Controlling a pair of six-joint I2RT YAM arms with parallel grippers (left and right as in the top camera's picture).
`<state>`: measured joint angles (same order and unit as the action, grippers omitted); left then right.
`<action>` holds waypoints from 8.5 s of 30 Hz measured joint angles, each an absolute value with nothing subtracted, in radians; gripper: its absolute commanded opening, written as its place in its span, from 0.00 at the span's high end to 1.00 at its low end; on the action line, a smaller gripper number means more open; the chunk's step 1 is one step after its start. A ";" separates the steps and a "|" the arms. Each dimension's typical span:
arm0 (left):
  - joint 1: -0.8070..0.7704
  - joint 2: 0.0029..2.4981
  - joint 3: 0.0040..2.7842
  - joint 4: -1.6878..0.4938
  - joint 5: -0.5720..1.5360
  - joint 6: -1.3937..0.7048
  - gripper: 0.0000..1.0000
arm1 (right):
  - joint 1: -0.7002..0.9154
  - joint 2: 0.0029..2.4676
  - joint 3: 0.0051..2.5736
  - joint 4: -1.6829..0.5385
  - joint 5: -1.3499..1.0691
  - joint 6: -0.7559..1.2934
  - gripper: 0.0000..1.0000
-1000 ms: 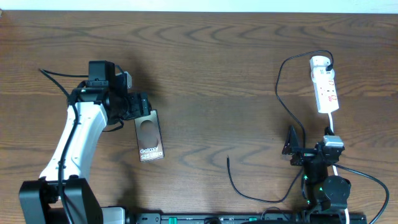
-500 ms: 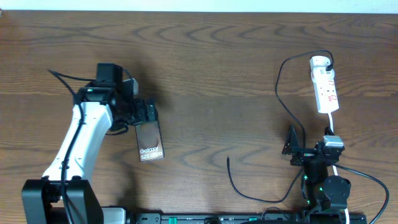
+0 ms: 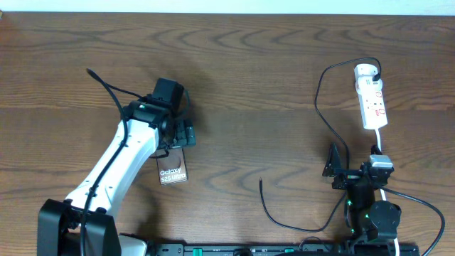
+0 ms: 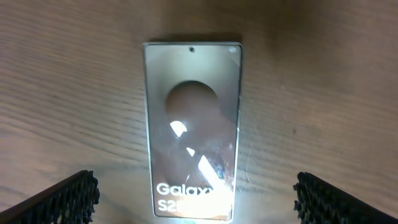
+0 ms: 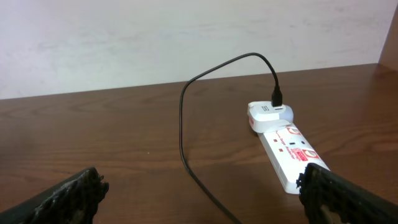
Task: Plug charger to phone and switch on socket
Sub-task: 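Move the left gripper forward over the silver phone, then lower the left gripper onto the phone and align with its edges, then close the left gripper on the phone's long sides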
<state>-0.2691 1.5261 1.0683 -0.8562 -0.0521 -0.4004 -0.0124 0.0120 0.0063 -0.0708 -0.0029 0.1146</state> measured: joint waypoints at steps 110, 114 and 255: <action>-0.216 1.633 0.840 -0.541 -0.001 -0.290 0.01 | -0.012 0.012 0.006 -0.071 -0.003 0.115 0.01; -0.216 1.633 0.840 -0.541 0.010 -0.290 0.00 | -0.012 0.012 0.006 -0.071 -0.003 0.115 0.01; -0.216 1.609 0.817 -0.525 0.064 -0.287 0.93 | -0.012 0.012 0.006 -0.071 -0.003 0.115 0.01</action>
<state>-0.2157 1.6093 0.8165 -0.5251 0.0639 -0.2874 -0.0124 0.0120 0.0063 -0.0708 -0.0032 0.1146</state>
